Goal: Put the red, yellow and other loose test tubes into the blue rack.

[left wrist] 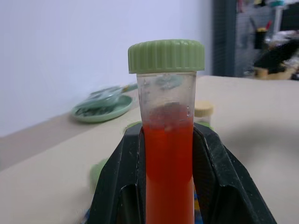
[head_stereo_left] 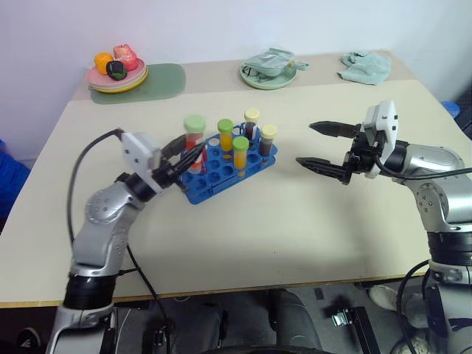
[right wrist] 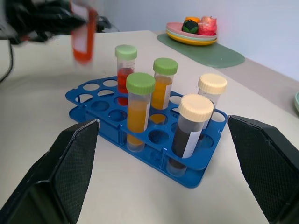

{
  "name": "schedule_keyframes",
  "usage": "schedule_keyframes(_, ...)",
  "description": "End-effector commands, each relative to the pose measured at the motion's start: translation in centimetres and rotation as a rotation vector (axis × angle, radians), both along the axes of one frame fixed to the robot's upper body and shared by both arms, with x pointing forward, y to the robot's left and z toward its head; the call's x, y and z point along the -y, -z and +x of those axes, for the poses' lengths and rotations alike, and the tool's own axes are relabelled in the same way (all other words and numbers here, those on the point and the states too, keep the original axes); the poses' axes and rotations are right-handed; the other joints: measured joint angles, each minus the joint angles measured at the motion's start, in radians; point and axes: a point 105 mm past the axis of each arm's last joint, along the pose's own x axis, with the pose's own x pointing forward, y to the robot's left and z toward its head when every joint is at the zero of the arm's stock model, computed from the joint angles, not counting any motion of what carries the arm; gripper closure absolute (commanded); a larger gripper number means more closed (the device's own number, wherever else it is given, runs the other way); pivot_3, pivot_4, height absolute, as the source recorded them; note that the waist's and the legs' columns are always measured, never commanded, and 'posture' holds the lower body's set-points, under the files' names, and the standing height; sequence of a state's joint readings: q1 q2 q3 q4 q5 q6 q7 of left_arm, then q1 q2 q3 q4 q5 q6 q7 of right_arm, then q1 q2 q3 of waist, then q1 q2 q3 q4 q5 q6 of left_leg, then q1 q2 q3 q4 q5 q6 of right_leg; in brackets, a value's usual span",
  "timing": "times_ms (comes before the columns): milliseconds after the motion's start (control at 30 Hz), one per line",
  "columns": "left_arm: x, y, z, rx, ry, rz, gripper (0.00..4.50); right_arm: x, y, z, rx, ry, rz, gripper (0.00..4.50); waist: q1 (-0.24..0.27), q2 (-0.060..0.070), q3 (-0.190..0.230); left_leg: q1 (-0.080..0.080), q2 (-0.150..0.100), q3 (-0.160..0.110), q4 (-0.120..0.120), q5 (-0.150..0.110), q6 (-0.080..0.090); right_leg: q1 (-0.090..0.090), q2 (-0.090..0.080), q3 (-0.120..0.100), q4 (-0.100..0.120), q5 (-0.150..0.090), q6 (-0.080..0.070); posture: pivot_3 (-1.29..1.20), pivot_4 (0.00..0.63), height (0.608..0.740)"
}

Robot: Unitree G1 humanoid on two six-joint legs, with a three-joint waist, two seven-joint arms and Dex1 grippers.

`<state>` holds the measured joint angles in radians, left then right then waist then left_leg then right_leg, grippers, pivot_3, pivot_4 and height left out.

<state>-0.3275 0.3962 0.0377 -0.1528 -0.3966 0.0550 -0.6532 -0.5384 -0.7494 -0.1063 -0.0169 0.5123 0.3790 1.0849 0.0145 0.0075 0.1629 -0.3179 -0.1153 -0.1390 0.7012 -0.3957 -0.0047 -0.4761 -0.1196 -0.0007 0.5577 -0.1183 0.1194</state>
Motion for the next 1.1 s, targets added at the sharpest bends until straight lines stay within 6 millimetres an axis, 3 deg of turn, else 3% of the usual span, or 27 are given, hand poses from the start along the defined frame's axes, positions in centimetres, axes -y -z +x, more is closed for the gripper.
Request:
schedule_keyframes(33,0.9,-0.1,0.4,0.093,0.007,0.050,3.68,0.3,-1.7,-0.4,0.062,0.010,-0.005,0.00,-0.001,0.000,0.000,0.000,0.000,0.000,0.000,0.000,0.000,0.000,0.000,0.000,0.000,0.000,0.000,0.00,0.150,0.740)
schedule_keyframes(367,2.5,3.1,1.3,0.095,0.039,0.107,3.68,1.1,-1.8,-0.8,0.063,0.044,-0.020,0.00,0.000,0.000,0.000,0.000,0.001,0.000,0.000,0.000,0.000,0.000,0.001,0.000,0.000,0.000,0.000,0.00,0.150,0.740)
schedule_keyframes(633,3.1,3.9,1.9,0.083,0.040,0.087,3.68,1.1,-2.1,-0.7,0.069,0.049,-0.024,0.00,-0.001,0.000,0.000,0.000,0.001,0.000,0.000,0.000,0.000,0.000,0.001,0.000,0.000,0.000,0.000,0.00,0.150,0.740)
schedule_keyframes(1100,2.2,4.2,0.6,0.075,0.033,0.079,3.68,1.6,-2.2,-0.5,0.074,0.063,-0.036,0.00,-0.001,0.000,-0.001,0.000,0.001,0.000,0.000,0.000,0.000,0.000,0.001,0.000,0.000,0.000,0.000,0.00,0.150,0.740)
